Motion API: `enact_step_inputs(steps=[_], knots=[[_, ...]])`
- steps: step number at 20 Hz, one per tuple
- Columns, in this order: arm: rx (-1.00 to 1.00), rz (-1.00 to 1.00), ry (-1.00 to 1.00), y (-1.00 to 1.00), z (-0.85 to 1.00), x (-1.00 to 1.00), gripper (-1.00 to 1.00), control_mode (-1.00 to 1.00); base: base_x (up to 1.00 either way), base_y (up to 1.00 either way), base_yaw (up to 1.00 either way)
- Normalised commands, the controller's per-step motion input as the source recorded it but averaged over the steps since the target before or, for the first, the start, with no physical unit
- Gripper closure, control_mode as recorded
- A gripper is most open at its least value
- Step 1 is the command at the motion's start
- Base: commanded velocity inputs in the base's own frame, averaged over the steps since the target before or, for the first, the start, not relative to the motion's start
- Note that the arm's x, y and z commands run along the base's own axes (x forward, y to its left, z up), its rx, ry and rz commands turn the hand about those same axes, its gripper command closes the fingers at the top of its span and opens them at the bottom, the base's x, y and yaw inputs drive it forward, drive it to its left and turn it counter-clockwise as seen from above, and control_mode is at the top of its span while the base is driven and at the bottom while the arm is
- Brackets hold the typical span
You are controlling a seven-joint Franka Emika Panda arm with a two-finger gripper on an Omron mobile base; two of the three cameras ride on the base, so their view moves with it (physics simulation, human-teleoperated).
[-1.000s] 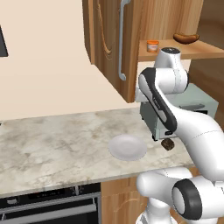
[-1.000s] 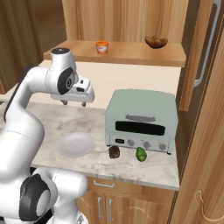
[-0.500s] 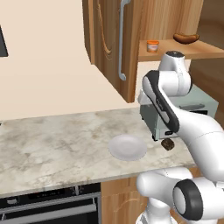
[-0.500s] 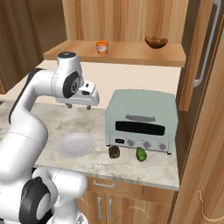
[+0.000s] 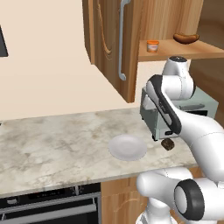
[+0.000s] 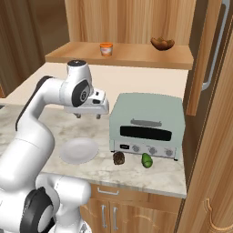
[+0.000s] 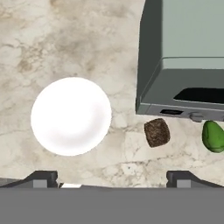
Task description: Pick the avocado and bread from the counter and place them on the plate. Then pick the jam from the cabinet and place it next to the plate. Lastly close the cabinet door.
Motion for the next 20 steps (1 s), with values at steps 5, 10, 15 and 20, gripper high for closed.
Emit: enact_step_inputs(steps=[5,10,15,20], knots=[[-0.04,0.06,0.01,-0.22,-0.22,-0.07,-1.0,-1.0,0.0,0.0,0.0],[-0.04,0.06,0.0,-0.2,-0.22,-0.06,-1.0,-1.0,0.0,0.0,0.0],[-0.03,0.04,0.0,-0.15,-0.2,-0.05,-1.0,-1.0,0.0,0.0,0.0],[-0.01,0.03,0.0,-0.14,-0.2,-0.04,-1.0,-1.0,0.0,0.0,0.0]])
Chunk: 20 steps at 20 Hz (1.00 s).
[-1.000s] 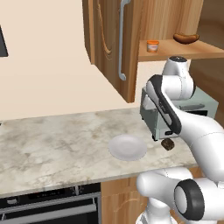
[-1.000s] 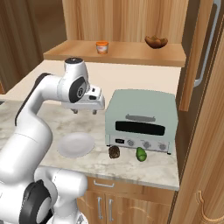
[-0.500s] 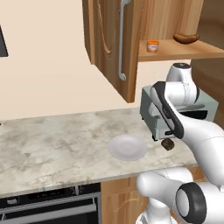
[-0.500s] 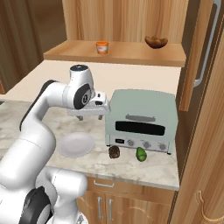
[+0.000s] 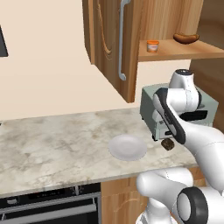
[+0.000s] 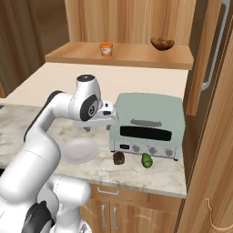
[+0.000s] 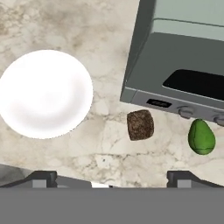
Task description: Pick the avocado and bread from the counter and place them on the plate. Then pick the jam from the cabinet and place it next to the plate. Lastly close the cabinet door.
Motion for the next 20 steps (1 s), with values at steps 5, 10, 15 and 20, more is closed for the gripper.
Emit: enact_step_inputs(steps=[5,10,15,20], knots=[[0.0,0.01,0.01,-0.15,-0.23,0.0,-1.0,-1.0,0.0,0.0,0.0],[0.0,0.02,0.02,-0.17,-0.25,0.0,-1.0,-1.0,0.0,0.0,0.0],[0.0,0.02,0.02,-0.16,-0.23,0.0,-1.0,-1.0,0.0,0.0,0.0],[0.0,0.02,0.02,-0.15,-0.23,0.0,-1.0,-1.0,0.0,0.0,0.0]])
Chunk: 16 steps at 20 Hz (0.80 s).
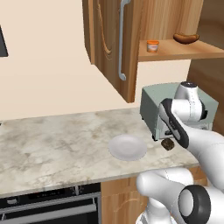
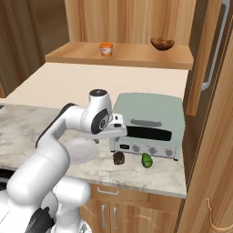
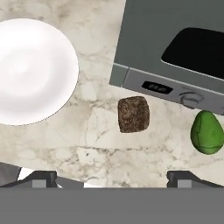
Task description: Pick the avocado and bread from the counter and place them on the plate. Then pick the jam from the cabinet and place it next to the plate. Lastly close the cabinet door.
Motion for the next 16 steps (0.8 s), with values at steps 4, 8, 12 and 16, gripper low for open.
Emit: enact_step_inputs(steps=[4,8,12,16], knots=[[0.0,0.01,0.03,-0.11,-0.24,0.0,-1.0,-1.0,0.0,0.0,0.0],[0.0,0.0,0.01,-0.03,-0.23,0.0,-1.0,-1.0,0.0,0.0,0.0],[0.0,0.0,0.0,-0.01,-0.24,0.0,-1.0,-1.0,0.0,0.0,0.0],[0.0,0.0,0.0,-0.04,-0.25,0.0,-1.0,-1.0,0.0,0.0,0.0]])
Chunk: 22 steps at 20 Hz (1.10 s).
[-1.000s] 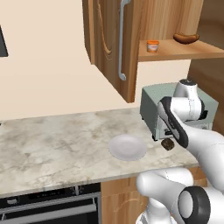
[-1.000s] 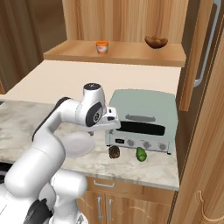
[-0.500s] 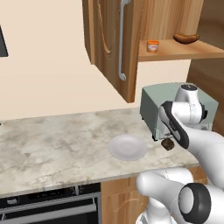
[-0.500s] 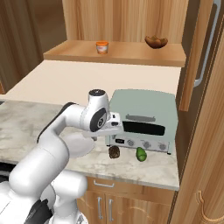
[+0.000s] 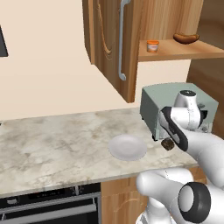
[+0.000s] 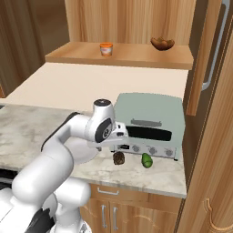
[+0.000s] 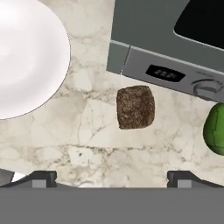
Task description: Pick the avocado and bread from the counter and place them on the plate. Then pick the jam from the cabinet and place it next to the plate. Lastly close the cabinet door.
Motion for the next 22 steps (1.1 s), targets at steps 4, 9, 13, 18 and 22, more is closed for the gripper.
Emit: enact_step_inputs(steps=[4,9,13,18,22], knots=[[0.0,0.01,0.0,-0.09,-0.26,0.0,-1.0,-1.0,0.0,0.0,0.0],[0.0,0.0,0.01,-0.08,-0.24,0.0,-1.0,-1.0,0.0,0.0,0.0],[0.0,0.0,0.02,-0.03,-0.24,0.0,-1.0,-1.0,0.0,0.0,0.0],[0.0,0.0,0.01,-0.04,-0.23,0.0,-1.0,-1.0,0.0,0.0,0.0],[0.0,0.0,0.0,-0.06,-0.16,0.0,-1.0,-1.0,0.0,0.0,0.0]])
